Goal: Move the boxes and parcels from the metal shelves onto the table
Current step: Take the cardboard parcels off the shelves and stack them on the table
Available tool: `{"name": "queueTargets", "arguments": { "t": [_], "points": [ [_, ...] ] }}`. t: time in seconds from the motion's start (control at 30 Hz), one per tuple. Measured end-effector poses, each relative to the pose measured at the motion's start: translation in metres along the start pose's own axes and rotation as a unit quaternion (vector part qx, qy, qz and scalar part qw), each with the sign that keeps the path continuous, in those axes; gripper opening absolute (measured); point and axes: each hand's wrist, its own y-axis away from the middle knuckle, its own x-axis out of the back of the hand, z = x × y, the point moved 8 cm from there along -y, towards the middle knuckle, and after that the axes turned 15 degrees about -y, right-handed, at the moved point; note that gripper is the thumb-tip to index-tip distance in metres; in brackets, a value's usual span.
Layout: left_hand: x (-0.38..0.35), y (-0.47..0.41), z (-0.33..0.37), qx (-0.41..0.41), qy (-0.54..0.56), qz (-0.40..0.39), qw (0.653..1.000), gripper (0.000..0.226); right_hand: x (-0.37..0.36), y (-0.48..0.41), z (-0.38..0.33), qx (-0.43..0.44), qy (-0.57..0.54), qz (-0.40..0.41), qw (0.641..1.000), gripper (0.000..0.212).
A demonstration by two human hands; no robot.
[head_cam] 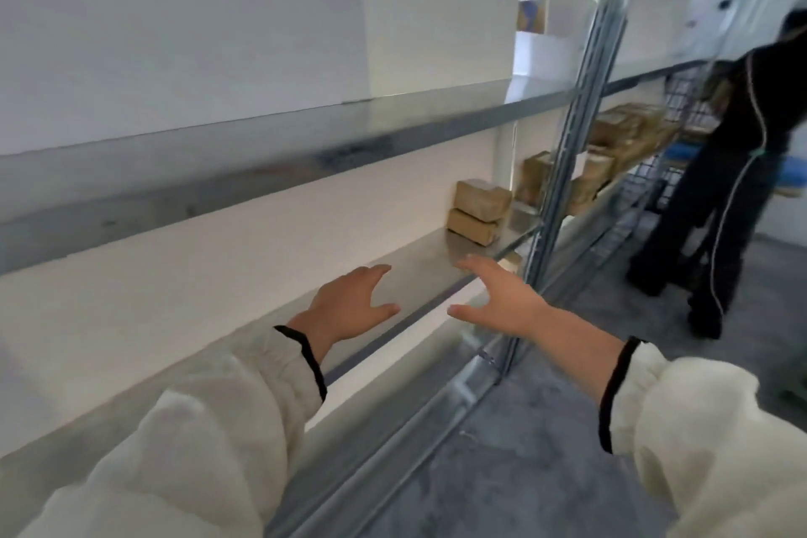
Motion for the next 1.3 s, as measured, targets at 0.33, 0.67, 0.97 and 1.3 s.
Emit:
{"name": "queueTargets", "arguments": {
  "t": [0.33,0.67,0.97,1.3],
  "points": [
    [-0.026,-0.210,0.061,-0.091,0.008,-0.010,0.996,0.071,0.079,-0.109,0.112,-0.077,0.009,0.057,0.995,0.082],
    [-0.069,-0.361,0.072,-0.078,0.010,-0.032,0.996,0.068,0.108,-0.242,0.188,-0.099,-0.020,0.048,0.994,0.078],
    [-0.092,-0.464,0.101,0.021,0.024,-0.034,0.999,0.080,0.148,-0.382,0.273,-0.070,-0.020,-0.022,0.997,0.097],
    [-0.107,-0.523,0.125,0.108,0.028,-0.033,0.993,0.095,0.135,-0.452,0.295,0.033,0.000,-0.136,0.990,0.097]
  ]
}}
